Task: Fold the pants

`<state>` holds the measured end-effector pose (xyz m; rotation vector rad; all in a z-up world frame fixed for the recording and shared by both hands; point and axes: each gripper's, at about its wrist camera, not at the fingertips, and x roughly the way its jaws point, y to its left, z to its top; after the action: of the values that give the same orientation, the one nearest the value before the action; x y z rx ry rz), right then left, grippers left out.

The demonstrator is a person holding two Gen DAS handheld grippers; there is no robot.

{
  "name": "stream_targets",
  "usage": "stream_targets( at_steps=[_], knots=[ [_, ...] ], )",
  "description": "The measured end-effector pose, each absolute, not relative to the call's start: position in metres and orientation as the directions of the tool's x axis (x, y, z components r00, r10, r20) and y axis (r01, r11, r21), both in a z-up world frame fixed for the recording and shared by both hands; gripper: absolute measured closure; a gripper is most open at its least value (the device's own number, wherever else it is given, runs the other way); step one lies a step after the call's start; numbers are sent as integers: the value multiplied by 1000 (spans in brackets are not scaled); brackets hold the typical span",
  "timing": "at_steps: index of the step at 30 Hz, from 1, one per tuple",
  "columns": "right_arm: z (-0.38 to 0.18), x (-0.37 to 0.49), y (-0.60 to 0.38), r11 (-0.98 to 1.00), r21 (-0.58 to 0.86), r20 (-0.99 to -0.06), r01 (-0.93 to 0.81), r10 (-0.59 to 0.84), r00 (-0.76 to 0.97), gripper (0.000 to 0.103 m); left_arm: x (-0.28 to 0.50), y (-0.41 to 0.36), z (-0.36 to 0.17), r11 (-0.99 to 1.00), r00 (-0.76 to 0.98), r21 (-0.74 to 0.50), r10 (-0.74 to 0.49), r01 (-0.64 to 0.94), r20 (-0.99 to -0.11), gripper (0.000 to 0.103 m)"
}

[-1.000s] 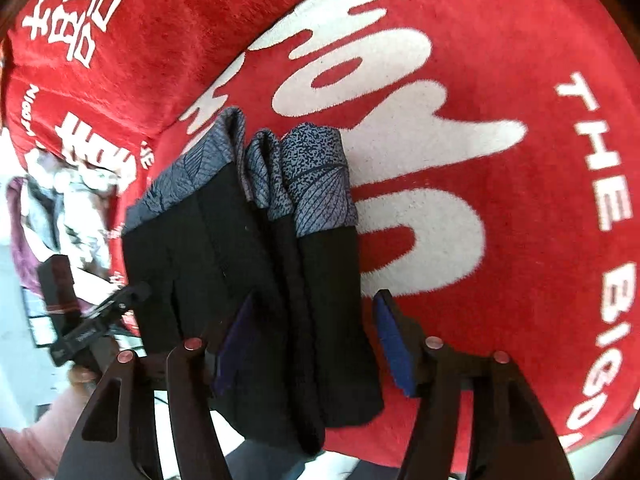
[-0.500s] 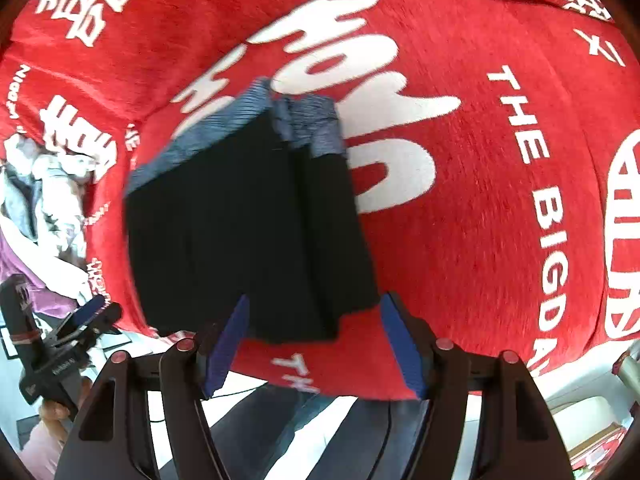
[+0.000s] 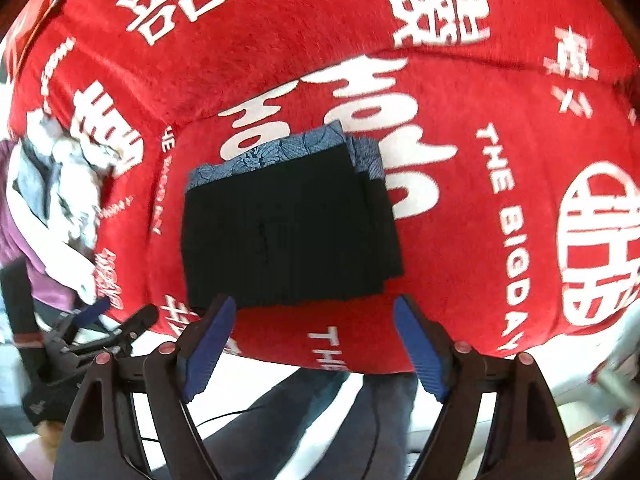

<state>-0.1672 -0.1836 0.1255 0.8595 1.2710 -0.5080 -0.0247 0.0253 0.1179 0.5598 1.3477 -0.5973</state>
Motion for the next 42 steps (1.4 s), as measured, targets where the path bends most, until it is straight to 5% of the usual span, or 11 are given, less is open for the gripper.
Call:
stream_targets(
  at_steps=[7, 42],
  knots=[
    [141, -148, -162, 680, 149, -986, 718, 52, 156, 19, -30, 31, 130, 728, 155, 59, -64, 683, -986, 1],
    [155, -121, -156, 704, 65, -996, 708, 6, 86, 19, -27, 19, 151, 723, 152, 47, -80, 689, -985, 1]
  ],
)
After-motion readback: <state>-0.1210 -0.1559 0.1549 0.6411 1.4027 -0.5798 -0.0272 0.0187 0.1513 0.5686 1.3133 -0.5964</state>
